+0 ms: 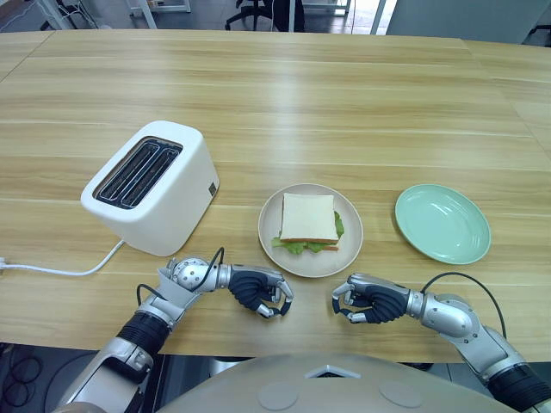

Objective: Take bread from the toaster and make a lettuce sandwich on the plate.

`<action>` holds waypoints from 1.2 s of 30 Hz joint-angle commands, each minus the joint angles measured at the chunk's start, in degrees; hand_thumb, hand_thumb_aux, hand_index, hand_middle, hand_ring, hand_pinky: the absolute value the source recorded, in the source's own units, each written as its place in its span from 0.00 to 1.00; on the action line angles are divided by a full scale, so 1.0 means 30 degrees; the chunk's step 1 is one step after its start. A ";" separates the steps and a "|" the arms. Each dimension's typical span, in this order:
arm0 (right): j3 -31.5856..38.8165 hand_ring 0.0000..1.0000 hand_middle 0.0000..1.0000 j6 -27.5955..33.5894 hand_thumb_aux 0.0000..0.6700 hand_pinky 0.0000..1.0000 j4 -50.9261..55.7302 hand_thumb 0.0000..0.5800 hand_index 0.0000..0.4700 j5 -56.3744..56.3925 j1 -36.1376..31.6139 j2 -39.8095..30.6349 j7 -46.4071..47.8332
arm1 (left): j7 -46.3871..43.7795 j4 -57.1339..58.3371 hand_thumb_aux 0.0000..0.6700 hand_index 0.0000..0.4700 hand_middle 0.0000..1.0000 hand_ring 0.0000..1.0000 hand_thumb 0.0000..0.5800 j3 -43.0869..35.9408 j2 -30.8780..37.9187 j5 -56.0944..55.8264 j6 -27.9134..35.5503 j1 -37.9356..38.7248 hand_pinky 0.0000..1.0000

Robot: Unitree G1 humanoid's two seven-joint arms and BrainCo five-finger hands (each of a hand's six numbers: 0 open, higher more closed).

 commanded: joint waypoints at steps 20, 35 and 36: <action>0.0781 1.00 1.00 0.0338 1.00 1.00 1.1034 1.00 0.98 -0.6002 -0.7852 0.5484 -0.9046 | 0.8438 1.3351 1.00 0.98 1.00 1.00 1.00 0.1929 -0.3745 0.2794 -0.1779 -0.6909 1.00; -0.1507 0.84 0.84 -0.3383 0.89 0.84 0.9096 0.99 0.87 0.1718 -0.6070 0.4886 -0.7130 | -0.1642 0.9714 0.00 0.00 0.66 0.66 0.00 0.7968 -0.4521 -0.8008 0.0005 -0.4833 0.66; -0.1776 0.79 0.79 -0.3403 0.85 0.79 0.8283 0.98 0.83 0.2845 -0.5748 0.4759 -0.6565 | -0.2201 0.8575 0.00 0.00 0.59 0.59 0.00 0.8452 -0.4502 -0.9087 0.0843 -0.4529 0.59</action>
